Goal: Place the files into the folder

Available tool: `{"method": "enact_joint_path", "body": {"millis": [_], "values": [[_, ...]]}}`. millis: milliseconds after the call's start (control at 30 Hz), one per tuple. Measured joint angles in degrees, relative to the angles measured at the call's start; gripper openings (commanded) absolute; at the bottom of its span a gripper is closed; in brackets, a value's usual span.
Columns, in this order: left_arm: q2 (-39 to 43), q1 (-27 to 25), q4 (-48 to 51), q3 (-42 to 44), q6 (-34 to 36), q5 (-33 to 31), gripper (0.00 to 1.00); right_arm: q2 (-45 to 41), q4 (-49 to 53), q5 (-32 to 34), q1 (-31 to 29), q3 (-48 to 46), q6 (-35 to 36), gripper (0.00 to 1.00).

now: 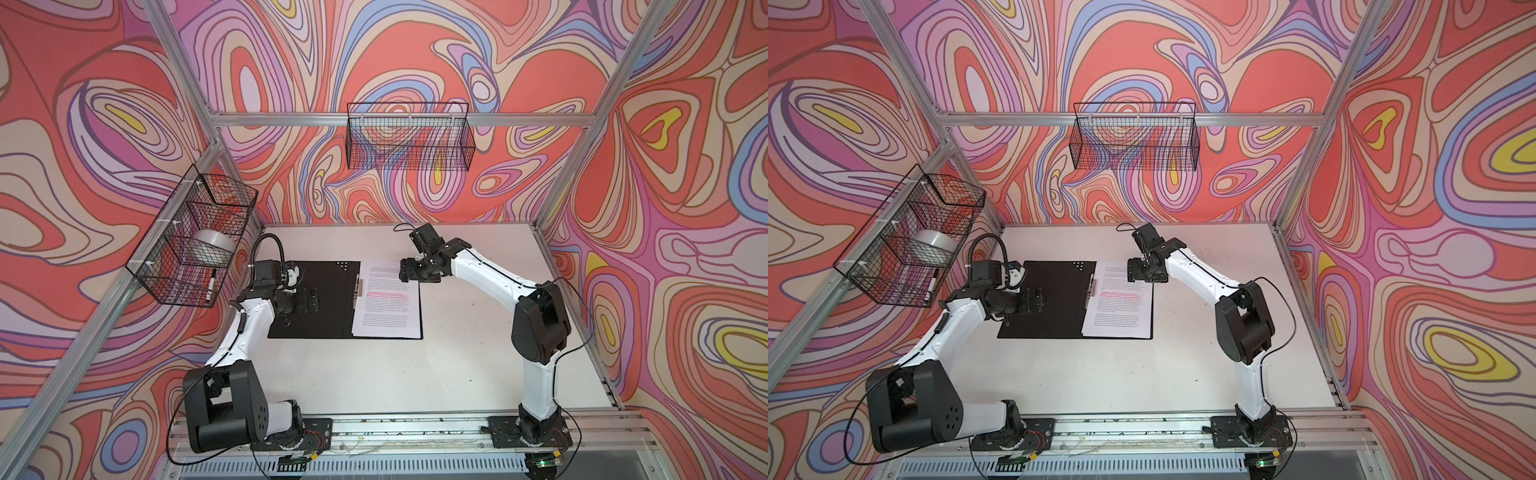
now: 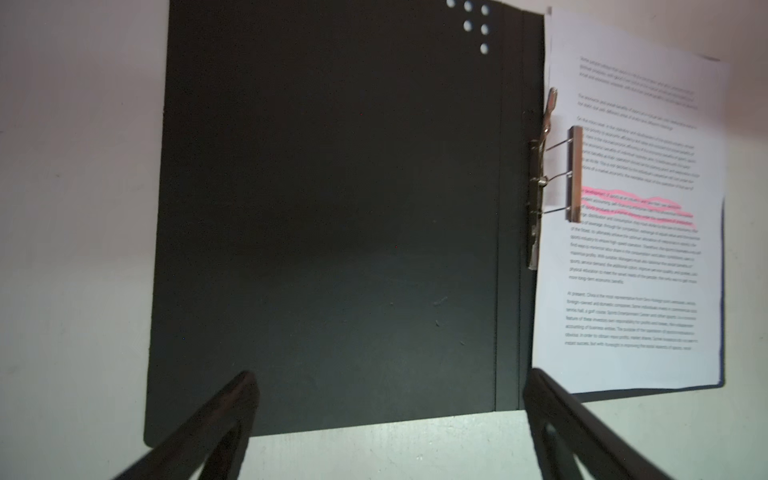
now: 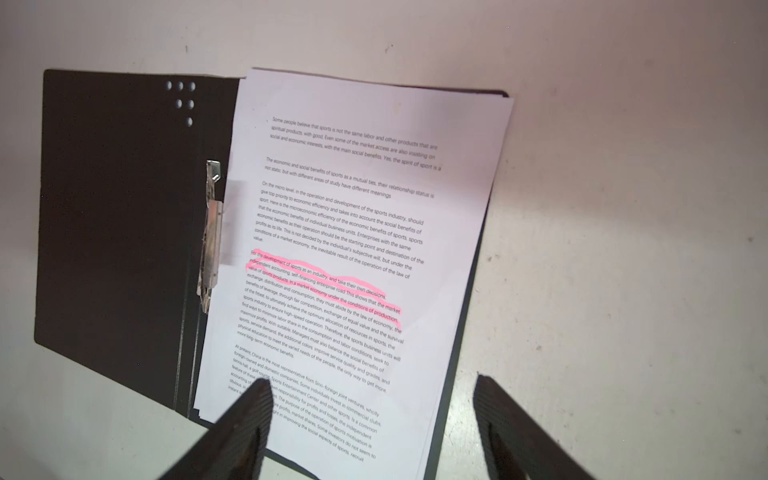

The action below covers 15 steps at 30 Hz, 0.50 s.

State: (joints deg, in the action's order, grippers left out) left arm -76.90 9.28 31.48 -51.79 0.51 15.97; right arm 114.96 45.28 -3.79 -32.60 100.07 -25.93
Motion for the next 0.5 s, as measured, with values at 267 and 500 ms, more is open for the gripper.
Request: {"method": "enact_joint_path", "body": {"millis": [267,500], "values": [[-0.5,3.7,-1.0,1.1,1.0,-4.0,1.0,5.8,-2.4,-1.8,6.2,2.8,2.3,0.81],[-4.2,4.6,-2.2,-0.9,0.6,-5.5,1.0,11.3,-4.8,-2.3,10.1,4.6,2.8,0.82]]}}
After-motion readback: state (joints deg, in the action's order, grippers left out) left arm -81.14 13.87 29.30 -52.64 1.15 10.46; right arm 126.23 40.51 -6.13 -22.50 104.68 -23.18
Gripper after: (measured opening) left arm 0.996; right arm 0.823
